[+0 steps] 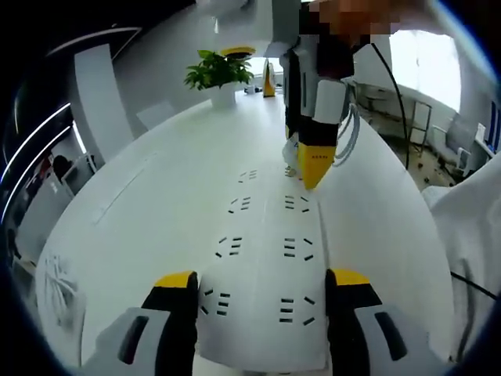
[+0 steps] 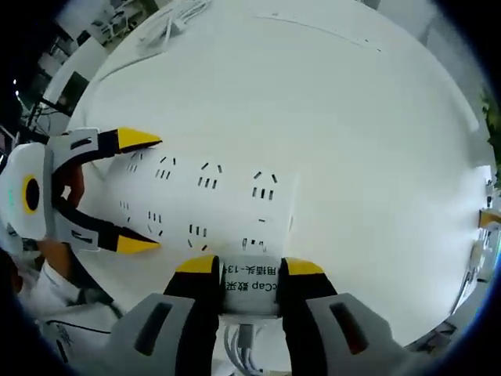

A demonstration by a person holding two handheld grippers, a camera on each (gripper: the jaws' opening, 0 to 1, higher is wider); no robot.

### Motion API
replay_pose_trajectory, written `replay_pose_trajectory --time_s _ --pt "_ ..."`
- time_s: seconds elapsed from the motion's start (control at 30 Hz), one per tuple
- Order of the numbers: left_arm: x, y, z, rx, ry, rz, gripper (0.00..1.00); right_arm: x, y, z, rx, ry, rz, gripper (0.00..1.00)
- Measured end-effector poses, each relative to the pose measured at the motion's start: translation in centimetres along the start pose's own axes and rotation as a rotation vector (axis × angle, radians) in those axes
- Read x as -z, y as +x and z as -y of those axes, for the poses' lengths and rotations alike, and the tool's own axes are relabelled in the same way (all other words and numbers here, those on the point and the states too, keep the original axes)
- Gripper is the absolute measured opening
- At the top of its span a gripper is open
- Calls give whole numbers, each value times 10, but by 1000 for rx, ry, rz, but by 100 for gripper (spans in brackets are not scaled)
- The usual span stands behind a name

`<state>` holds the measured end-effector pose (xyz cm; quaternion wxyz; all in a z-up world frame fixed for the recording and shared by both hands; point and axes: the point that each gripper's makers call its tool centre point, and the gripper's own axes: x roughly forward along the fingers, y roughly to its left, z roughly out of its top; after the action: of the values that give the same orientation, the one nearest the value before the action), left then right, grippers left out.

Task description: Straighten the power strip on the desk, plug the charger into it

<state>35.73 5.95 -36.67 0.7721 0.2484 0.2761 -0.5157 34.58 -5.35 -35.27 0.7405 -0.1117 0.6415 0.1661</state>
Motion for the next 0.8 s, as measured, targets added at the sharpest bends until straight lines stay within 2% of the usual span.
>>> replay_pose_trajectory --time_s 0.23,0.6,0.7,0.77,0.8 --pt "-1 1 0 0 0 4 67 -4 1 5 -12 9 17 29" --pt "-1 1 0 0 2 9 67 -1 0 2 -23 4 39 29" --pt "-1 1 0 0 1 11 67 -7 -2 3 -25 -78 71 30" --pt "-2 1 -1 0 1 10 67 -7 -5 2 -26 -83 81 31" --pt "-2 1 -1 0 1 10 67 -13 -8 5 -34 -82 93 31"
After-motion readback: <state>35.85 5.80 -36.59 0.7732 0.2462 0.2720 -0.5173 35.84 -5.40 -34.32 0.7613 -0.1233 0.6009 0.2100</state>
